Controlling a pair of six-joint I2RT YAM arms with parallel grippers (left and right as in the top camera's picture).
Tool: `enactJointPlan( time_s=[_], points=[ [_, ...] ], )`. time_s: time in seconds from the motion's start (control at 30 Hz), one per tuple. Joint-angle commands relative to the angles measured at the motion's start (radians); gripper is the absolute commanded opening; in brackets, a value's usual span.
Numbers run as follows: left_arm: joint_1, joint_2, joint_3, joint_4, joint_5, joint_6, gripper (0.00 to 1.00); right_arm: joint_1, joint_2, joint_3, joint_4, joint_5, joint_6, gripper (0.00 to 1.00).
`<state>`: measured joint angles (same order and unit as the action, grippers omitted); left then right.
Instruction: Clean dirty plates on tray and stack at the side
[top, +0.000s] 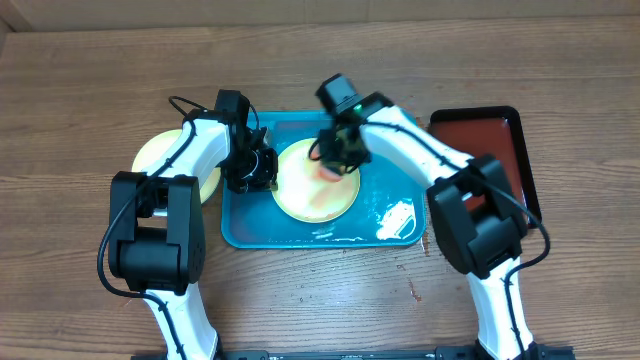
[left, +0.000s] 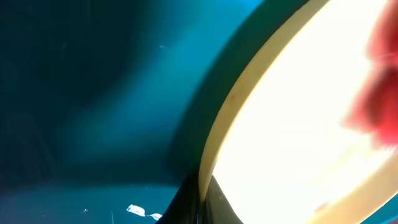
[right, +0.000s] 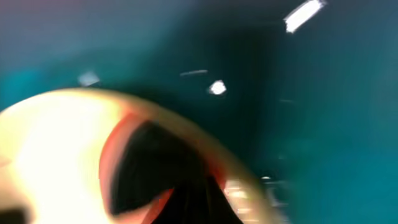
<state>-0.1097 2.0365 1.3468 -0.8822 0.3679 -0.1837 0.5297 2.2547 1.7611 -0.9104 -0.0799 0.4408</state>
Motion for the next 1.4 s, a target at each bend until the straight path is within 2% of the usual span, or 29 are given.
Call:
enactJointPlan(
  time_s=[0.0,0.23,0.4,0.7,0.97,1.07,1.17,1.3,1.37],
  points=[
    [-0.001,0.011,-0.007,-0.006,-0.002,0.005,0.04,-0.043,-0.007,0.014,-0.032,0.194,0.002,0.04],
    [-0.001,0.011,-0.007,-0.006,-0.001,0.005,0.04,-0.035,-0.02,0.014,-0.045,0.181,0.0,0.04],
    [-0.001,0.011,-0.007,-0.005,-0.001,0.005,0.04,0.003,-0.019,0.011,0.069,0.045,-0.034,0.04],
    [-0.002,0.011,-0.007,-0.006,0.026,0.031,0.04,0.053,-0.019,-0.007,0.233,-0.043,-0.037,0.04],
    [-0.002,0.011,-0.007,-0.004,0.026,0.031,0.04,0.055,-0.018,-0.008,0.183,-0.098,-0.051,0.04],
    [-0.002,0.011,-0.007,-0.004,0.026,0.031,0.05,0.055,-0.018,-0.008,0.135,-0.101,-0.1,0.04],
    [-0.002,0.011,-0.007,-0.004,0.026,0.031,0.04,0.052,-0.018,-0.008,0.062,-0.024,-0.164,0.04],
    [-0.002,0.011,-0.007,-0.005,0.026,0.031,0.04,0.042,-0.018,-0.008,-0.031,0.209,-0.184,0.04],
    [-0.002,0.011,-0.007,-0.005,0.026,0.031,0.04,0.039,-0.018,-0.008,-0.047,0.262,-0.184,0.04]
  ],
)
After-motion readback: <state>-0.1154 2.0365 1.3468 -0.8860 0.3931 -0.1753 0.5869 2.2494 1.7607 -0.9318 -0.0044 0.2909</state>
